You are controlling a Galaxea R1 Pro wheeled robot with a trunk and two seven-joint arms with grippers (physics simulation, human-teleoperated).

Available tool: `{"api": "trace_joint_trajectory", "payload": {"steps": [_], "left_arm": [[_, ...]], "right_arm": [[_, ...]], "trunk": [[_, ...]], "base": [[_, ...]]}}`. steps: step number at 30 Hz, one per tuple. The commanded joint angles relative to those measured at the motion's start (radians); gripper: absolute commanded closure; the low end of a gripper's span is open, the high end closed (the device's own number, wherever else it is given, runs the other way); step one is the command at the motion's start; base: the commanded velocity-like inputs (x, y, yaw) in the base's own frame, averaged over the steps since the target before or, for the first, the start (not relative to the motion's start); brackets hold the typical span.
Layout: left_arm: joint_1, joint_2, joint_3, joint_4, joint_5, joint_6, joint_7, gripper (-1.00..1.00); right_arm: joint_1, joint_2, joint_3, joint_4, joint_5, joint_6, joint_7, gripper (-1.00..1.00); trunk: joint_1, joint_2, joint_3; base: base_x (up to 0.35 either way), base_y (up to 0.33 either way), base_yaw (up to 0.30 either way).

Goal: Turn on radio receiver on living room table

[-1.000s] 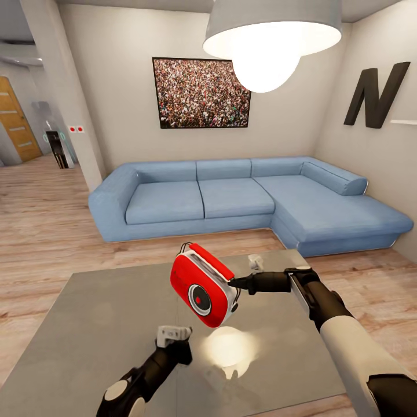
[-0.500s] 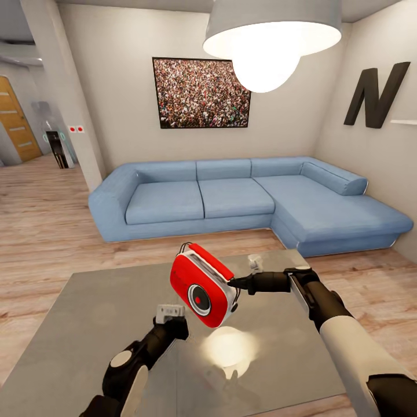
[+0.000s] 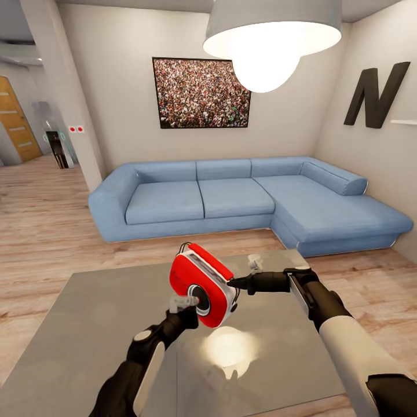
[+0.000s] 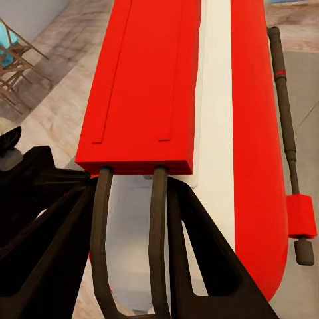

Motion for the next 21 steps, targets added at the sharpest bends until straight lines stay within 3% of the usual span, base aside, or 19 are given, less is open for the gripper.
{"api": "trace_joint_trajectory", "payload": {"steps": [1, 9, 16, 19, 20, 21], "left_arm": [[-0.005, 0.000, -0.001, 0.004, 0.000, 0.001, 0.000, 1.00], [-0.073, 0.000, -0.003, 0.067, 0.000, 0.000, -0.003, 1.00], [-0.085, 0.000, 0.000, 0.098, -0.004, -0.001, 0.000, 1.00], [-0.086, 0.000, 0.016, 0.132, -0.007, 0.000, 0.005, 1.00], [-0.086, 0.011, 0.024, 0.140, -0.007, 0.000, 0.006, 1.00], [-0.086, 0.048, 0.033, 0.146, -0.005, 0.000, 0.006, 1.00]], "right_arm": [[0.000, 0.000, -0.001, -0.001, -0.006, 0.002, 0.000, 1.00], [0.000, 0.000, -0.001, -0.001, -0.006, 0.002, 0.000, 1.00], [0.000, 0.000, -0.001, 0.001, -0.004, 0.002, -0.012, 1.00], [0.000, 0.000, 0.000, 0.000, 0.012, 0.003, -0.054, 1.00], [0.000, 0.000, 0.000, -0.001, 0.020, 0.003, -0.082, 1.00], [0.000, 0.000, 0.001, -0.001, 0.027, 0.003, -0.113, 1.00]], "trunk": [[0.000, 0.000, 0.000], [0.000, 0.000, 0.000], [0.000, 0.000, 0.000], [0.000, 0.000, 0.000], [0.000, 0.000, 0.000], [0.000, 0.000, 0.000]], "base": [[0.000, 0.000, 0.000], [0.000, 0.000, 0.000], [0.000, 0.000, 0.000], [0.000, 0.000, 0.000], [0.000, 0.000, 0.000], [0.000, 0.000, 0.000]]}}
